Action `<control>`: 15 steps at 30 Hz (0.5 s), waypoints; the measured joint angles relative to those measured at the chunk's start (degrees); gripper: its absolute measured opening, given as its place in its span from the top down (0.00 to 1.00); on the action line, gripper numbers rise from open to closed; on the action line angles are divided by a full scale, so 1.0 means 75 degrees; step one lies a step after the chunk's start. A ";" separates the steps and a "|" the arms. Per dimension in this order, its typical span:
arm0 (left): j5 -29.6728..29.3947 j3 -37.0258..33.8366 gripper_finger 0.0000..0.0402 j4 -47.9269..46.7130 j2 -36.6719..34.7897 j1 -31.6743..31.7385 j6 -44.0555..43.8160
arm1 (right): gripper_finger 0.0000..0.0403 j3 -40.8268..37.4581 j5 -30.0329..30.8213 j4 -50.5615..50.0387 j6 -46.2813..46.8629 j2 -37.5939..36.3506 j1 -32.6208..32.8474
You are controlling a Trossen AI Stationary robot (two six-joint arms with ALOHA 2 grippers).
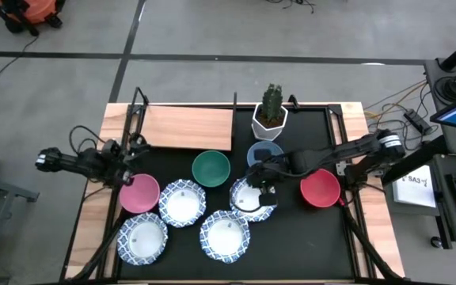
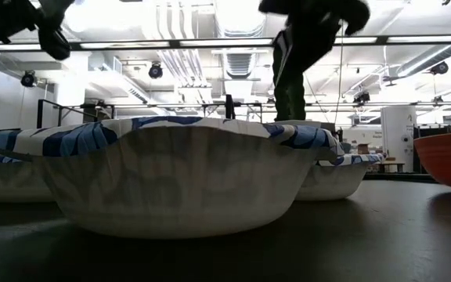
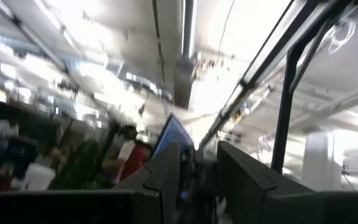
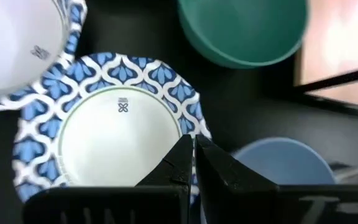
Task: Place and stack bowls onto a shelf
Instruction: Put the top right white patterned paper bowl on the shelf
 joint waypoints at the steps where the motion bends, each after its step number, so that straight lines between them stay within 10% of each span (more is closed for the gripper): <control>1: 0.0000 0.0028 0.77 0.0146 -0.0005 -0.0002 0.0140 | 0.98 0.0002 0.0002 0.0050 -0.0109 0.0141 0.0000; 10: -0.0003 0.0387 0.77 -0.0044 0.0015 -0.0002 0.0766 | 0.98 0.0652 0.0022 0.0117 -0.0909 0.1232 -0.0003; 15: -0.0002 0.0387 0.77 -0.0101 0.0015 -0.0002 0.0766 | 0.98 0.1179 0.1304 0.0101 -0.0902 0.1675 -0.0019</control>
